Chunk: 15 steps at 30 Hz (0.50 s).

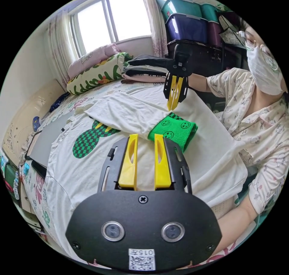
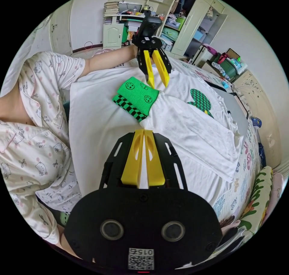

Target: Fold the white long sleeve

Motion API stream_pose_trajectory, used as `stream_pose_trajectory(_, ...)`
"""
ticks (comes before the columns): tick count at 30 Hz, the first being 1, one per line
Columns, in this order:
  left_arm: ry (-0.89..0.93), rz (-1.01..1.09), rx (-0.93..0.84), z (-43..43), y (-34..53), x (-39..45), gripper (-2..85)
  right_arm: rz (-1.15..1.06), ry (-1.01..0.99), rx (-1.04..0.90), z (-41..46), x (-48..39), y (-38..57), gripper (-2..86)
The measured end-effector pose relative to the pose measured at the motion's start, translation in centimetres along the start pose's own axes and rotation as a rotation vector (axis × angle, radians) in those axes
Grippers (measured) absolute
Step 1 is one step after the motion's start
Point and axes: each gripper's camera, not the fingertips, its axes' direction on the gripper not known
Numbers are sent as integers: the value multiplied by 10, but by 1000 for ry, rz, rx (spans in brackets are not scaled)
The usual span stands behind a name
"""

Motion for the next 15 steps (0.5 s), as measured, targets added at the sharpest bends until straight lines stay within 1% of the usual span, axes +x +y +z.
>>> stream_pose_trajectory(2, -12, -71, 0, -6, -2, -14, 80, 8, -44, 18, 2, 6, 11, -10)
stream_pose_trajectory(5, -24, -147, -19, -11, -4, -30, 79, 3, -59, 33, 4, 7, 21, -8)
stream_pose_trajectory(9, -46, -113, -46, -15, -9, -27, 76, 3, -30, 24, 10, 5, 25, 10)
stream_pose_trajectory(10, -68, -101, -47, -19, -12, -24, 74, 12, -25, 25, 10, 7, 27, 29)
stream_pose_trajectory(11, -92, -95, -38, -25, -14, -23, 73, 18, -26, 37, 8, 9, 29, 57)
stream_pose_trajectory(13, -124, -95, -6, -39, -14, -21, 69, 32, -26, 77, 1, 13, 33, 79)
stream_pose_trajectory(15, -183, -133, 15, -52, -16, -24, 64, 45, -23, 122, -8, 19, 35, 84)
